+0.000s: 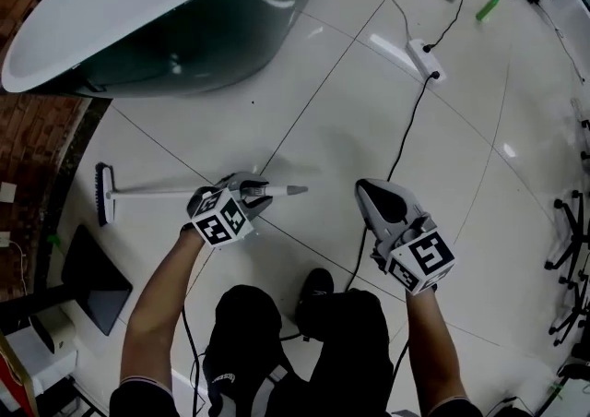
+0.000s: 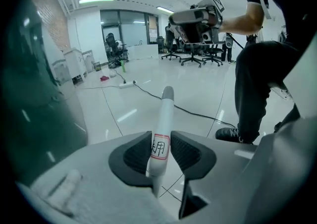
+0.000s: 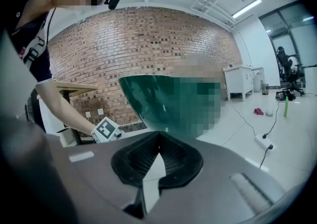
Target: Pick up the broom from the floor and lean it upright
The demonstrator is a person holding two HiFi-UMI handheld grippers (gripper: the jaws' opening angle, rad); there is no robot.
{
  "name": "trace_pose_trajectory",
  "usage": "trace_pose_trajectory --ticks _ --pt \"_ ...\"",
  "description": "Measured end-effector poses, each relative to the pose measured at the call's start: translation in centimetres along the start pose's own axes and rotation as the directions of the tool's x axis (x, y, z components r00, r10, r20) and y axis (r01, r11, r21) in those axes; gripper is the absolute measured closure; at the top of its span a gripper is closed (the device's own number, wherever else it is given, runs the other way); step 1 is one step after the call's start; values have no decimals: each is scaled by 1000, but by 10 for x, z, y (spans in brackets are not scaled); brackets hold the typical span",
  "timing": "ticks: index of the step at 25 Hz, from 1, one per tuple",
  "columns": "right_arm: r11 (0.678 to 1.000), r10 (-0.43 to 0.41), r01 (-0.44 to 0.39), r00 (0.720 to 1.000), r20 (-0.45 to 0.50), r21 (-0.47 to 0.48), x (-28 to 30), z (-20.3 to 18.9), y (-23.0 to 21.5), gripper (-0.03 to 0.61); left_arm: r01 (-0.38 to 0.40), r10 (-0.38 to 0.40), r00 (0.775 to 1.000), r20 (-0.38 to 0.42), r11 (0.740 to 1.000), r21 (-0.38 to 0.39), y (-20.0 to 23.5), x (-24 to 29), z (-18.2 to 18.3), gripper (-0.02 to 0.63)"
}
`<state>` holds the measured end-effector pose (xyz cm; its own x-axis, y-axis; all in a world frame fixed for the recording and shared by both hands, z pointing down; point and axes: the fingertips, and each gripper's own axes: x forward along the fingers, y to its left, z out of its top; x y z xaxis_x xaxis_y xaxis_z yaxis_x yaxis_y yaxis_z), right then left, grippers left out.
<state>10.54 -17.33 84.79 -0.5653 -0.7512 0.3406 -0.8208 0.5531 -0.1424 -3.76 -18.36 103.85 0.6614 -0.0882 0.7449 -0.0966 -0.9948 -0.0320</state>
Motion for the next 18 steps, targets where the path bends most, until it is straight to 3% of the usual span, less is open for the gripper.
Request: trace_pose_trajectory --ticks 6,9,18 --pt "998 68 -68 998 -6 -3 -23 114 30 574 -25 26 998 50 1000 -16 7 -111 85 495" --pt "995 103 -103 995 2 10 -35 169 44 574 -75 76 996 42 997 -20 14 -165 120 507" --pt "963 271 -271 963 -12 3 -24 295 107 573 -275 282 959 26 951 -142 50 -315 165 518"
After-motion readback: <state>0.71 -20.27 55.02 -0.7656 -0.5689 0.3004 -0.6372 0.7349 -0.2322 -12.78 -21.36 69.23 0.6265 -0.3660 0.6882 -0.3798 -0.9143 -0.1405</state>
